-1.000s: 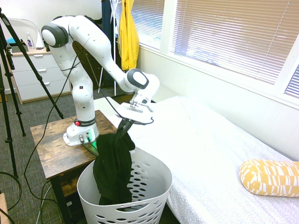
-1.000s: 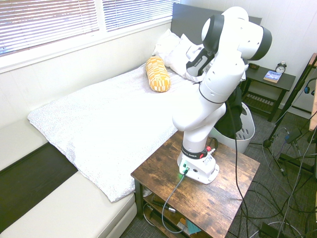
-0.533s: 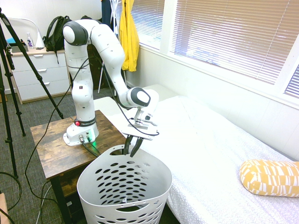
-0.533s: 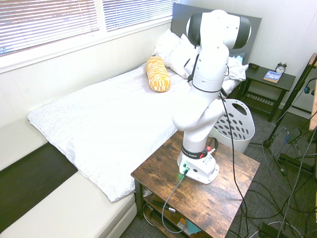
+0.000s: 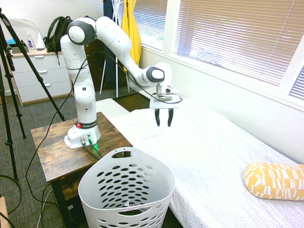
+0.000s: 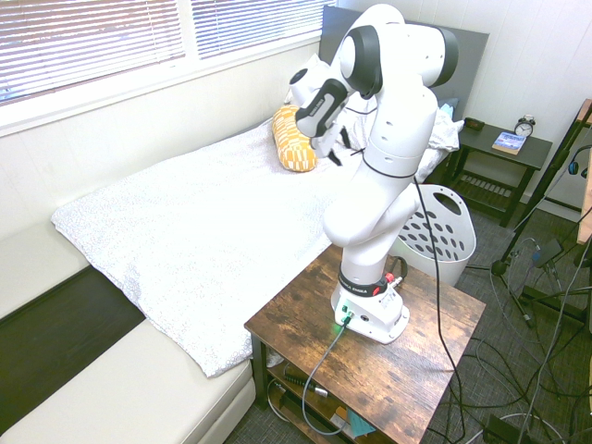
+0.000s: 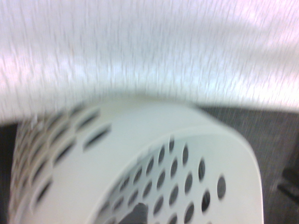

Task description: Put my clothes in the laundry bag

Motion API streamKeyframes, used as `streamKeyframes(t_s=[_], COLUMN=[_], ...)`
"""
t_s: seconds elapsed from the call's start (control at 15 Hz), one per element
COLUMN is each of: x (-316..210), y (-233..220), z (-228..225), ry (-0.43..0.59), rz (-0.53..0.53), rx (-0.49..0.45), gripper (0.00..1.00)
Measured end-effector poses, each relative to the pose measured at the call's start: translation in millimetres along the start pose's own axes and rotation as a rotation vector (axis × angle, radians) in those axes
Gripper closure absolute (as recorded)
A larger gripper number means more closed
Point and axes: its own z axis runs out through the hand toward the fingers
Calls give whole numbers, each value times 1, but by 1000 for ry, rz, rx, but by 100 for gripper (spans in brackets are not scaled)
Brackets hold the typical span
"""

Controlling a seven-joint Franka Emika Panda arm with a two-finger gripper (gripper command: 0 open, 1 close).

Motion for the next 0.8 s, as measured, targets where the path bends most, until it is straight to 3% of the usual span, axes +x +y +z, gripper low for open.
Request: streamKeyframes(t_s=[0.2,0.4,0.8], x=[-2,-27,-85], y=[-107,-189,-265], z=[-61,-125,-186], ry=[41,25,-39], rz=[92,75,14], rx=[180,350,487], gripper=[0,0,0])
